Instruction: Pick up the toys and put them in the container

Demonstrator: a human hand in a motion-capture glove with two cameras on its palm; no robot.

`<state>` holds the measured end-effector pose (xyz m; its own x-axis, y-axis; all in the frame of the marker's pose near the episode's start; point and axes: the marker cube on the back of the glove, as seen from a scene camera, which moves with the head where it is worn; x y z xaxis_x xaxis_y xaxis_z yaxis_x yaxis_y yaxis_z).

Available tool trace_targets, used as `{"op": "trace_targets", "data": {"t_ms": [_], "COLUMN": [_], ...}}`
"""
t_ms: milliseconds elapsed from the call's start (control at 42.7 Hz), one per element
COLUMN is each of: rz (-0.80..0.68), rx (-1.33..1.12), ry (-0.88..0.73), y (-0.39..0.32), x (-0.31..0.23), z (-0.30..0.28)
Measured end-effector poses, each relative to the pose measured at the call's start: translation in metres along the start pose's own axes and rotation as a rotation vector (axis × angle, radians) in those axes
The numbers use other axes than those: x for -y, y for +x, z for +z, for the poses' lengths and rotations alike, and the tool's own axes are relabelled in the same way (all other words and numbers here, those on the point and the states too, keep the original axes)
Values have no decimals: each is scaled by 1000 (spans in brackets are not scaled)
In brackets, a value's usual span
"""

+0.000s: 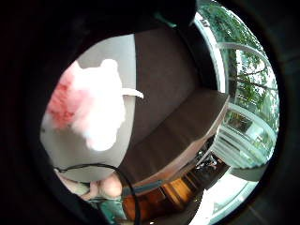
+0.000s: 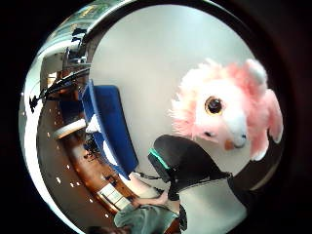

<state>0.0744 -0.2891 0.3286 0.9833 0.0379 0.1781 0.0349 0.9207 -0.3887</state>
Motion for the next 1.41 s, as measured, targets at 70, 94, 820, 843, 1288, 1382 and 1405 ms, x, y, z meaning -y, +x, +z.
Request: {"op": "trace_targets", "data": {"t_ms": [70, 94, 820, 843, 1288, 1382, 1405], "rz": [-19, -23, 55, 53, -27, -73, -81], "rx": [3, 7, 114, 99, 24, 31, 31], "ry": [-27, -39, 184, 183, 418, 481, 495], "y": [0, 0, -20, -20, -98, -139, -150], "x": [5, 6, 12, 9, -85, -101, -104], "z": [14, 19, 56, 51, -153, -192, -200]}}
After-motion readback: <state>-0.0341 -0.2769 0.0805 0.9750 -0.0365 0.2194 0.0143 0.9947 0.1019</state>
